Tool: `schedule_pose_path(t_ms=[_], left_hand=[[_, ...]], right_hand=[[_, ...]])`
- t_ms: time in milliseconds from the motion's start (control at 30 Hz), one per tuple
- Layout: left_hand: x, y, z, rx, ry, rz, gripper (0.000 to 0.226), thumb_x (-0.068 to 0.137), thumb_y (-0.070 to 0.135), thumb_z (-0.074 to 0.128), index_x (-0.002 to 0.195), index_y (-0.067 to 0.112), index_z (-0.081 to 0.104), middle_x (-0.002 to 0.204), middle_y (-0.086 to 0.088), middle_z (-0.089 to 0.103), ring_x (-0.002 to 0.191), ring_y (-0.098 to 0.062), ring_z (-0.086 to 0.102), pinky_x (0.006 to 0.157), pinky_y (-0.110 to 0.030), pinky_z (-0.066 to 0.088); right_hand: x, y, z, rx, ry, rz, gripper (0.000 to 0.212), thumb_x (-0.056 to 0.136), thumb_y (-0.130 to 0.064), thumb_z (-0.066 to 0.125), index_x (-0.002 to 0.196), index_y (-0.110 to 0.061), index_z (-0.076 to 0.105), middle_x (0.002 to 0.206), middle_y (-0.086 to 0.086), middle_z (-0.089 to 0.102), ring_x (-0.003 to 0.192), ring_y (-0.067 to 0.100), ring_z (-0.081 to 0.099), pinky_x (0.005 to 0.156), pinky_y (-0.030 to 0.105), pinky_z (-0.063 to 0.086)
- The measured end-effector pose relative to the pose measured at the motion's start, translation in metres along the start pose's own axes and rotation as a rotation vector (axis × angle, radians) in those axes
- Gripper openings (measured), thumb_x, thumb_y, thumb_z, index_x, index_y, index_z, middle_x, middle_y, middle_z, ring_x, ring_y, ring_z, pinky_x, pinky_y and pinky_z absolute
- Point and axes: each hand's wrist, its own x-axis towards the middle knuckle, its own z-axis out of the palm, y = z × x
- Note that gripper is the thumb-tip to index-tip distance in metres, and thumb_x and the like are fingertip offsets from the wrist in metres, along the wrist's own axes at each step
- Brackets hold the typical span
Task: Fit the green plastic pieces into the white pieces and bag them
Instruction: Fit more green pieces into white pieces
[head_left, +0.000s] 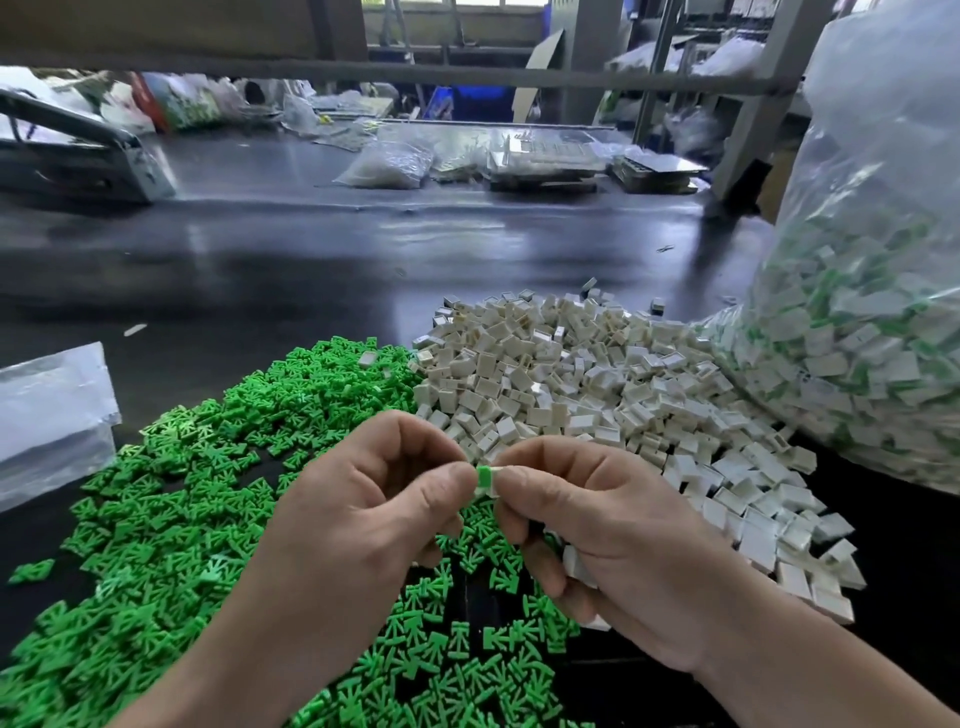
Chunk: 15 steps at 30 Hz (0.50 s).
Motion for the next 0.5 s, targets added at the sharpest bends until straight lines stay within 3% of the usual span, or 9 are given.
schedule_pose_path(t_ms=[233,500], left_hand=[[-0.0045,0.0026,0.0056,-0.091,0.045,0.011,0.01,0.083,0.035,0.074,0.083,0.027,0.069,0.069,-0.003,0.069,0.06,-0.014,0.065,0.054,-0.019,0.052],[-0.0024,-0.0002,0.0063,-0.168,0.034,-0.001,0.013,0.075,0.033,0.075,0.081,0.023,0.071,0.068,-0.008,0.067,0.059,-0.018,0.063,0.054,-0.022,0.052]], right_hand=[[-0.002,0.0006,0.0017,-0.072,0.021,-0.064,0.014,0.089,-0.033,0.067,0.092,-0.021,0.072,0.072,0.001,0.061,0.048,0.013,0.05,0.037,0.02,0.037],[-0.0045,0.0008,0.0044,-0.104,0.035,-0.122,0.013,0.091,-0.034,0.065,0.091,-0.023,0.072,0.07,0.0,0.06,0.047,0.013,0.05,0.037,0.02,0.037]])
